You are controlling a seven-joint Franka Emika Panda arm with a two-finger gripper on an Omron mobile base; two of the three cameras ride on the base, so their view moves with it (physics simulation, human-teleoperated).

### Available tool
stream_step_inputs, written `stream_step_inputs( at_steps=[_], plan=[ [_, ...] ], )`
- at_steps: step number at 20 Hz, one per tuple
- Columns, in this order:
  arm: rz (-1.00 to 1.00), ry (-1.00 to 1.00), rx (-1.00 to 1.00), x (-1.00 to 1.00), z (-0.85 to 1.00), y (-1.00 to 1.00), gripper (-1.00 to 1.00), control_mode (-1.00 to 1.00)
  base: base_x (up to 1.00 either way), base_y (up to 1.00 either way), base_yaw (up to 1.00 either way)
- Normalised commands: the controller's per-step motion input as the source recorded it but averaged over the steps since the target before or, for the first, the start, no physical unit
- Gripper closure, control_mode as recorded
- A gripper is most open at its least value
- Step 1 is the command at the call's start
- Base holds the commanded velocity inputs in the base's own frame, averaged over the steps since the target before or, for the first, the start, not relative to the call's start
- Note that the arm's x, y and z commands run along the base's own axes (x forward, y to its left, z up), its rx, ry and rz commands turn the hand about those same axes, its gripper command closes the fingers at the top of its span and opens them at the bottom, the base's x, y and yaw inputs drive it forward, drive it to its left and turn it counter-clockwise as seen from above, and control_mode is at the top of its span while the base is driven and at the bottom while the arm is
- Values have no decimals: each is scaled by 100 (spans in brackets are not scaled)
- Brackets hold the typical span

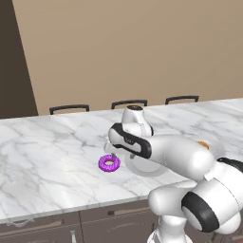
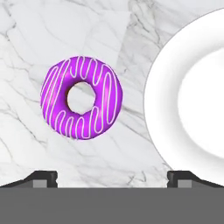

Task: Place the pastries on the plates.

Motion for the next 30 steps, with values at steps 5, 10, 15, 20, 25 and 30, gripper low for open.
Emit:
stream_step_inputs(
  at_steps=[5, 10, 15, 20, 25, 30],
  plan=[
    [0, 0, -1, 53, 0, 0, -100, -100, 0, 0, 0],
    [0, 0, 0, 45, 0, 0, -100, -100, 0, 0, 0],
    [0, 0, 0, 20, 0, 0, -100, -100, 0, 0, 0],
    [0, -5, -10, -30, 0, 1, -100, -100, 0, 0, 0],
    [1, 0, -9, -38, 0, 10, -100, -100, 0, 0, 0],
    [0, 10, 2, 3, -2, 6, -100, -100, 0, 0, 0]
  ],
)
